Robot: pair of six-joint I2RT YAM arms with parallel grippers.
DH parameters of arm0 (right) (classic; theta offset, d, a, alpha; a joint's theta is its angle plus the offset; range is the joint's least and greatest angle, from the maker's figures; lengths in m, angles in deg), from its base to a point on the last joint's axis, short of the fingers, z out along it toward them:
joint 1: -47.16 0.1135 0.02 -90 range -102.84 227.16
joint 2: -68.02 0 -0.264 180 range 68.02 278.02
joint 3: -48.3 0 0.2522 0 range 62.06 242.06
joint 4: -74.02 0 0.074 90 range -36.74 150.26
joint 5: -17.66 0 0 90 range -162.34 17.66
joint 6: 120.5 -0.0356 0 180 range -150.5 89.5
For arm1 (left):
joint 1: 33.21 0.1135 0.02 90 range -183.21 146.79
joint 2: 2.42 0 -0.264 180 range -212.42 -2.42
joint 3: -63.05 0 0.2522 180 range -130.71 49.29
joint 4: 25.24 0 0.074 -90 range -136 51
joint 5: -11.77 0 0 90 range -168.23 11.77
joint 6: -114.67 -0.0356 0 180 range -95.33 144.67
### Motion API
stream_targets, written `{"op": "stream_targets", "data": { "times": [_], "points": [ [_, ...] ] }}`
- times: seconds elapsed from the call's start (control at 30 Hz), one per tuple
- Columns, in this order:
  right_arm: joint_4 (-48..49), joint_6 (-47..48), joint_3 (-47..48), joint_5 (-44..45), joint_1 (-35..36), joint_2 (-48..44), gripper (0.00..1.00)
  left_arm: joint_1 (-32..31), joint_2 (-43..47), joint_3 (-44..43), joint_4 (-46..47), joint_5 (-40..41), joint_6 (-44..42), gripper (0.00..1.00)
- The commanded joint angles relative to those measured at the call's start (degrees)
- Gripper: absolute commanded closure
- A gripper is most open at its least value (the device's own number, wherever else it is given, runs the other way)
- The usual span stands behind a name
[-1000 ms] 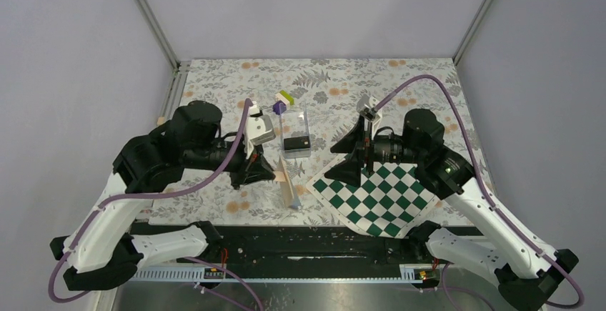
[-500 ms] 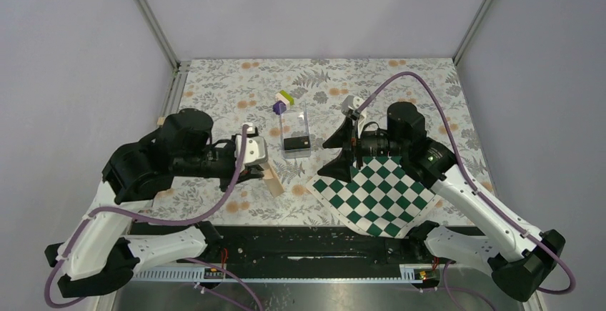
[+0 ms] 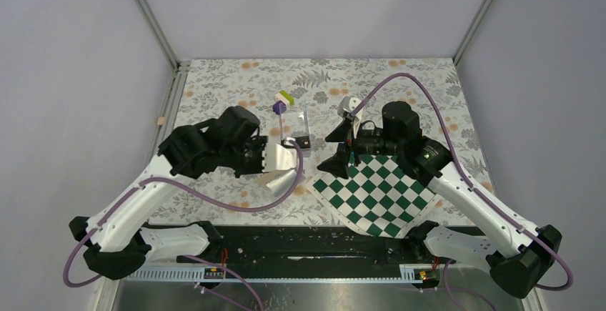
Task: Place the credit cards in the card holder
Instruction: Open the card holder.
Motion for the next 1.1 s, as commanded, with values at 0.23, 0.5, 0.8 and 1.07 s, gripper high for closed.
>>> {"op": "stream_targets", "data": {
  "times": [0.23,0.5,0.8,1.07],
  "points": [
    [7.0,5.6,-2.0,-11.8,0.4,1.3,0.03,-3.8,-0.5,-2.2,2.3,0.4,-10.0,1.00],
    [19.9,-1.5,-2.6,-12.4,4.3,5.3,0.05,-6.4,-1.1,-8.5,2.7,-3.2,-5.4,1.00],
    [24.2,-10.1,-5.5,-4.7,10.9,3.9,0.02,-6.5,-2.4,-10.7,3.5,-2.7,1.8,1.00],
    [18.7,-5.6,-4.0,11.5,18.9,6.7,0.00,-6.4,-3.1,-12.0,3.6,-4.3,5.7,1.00]
  ]
}}
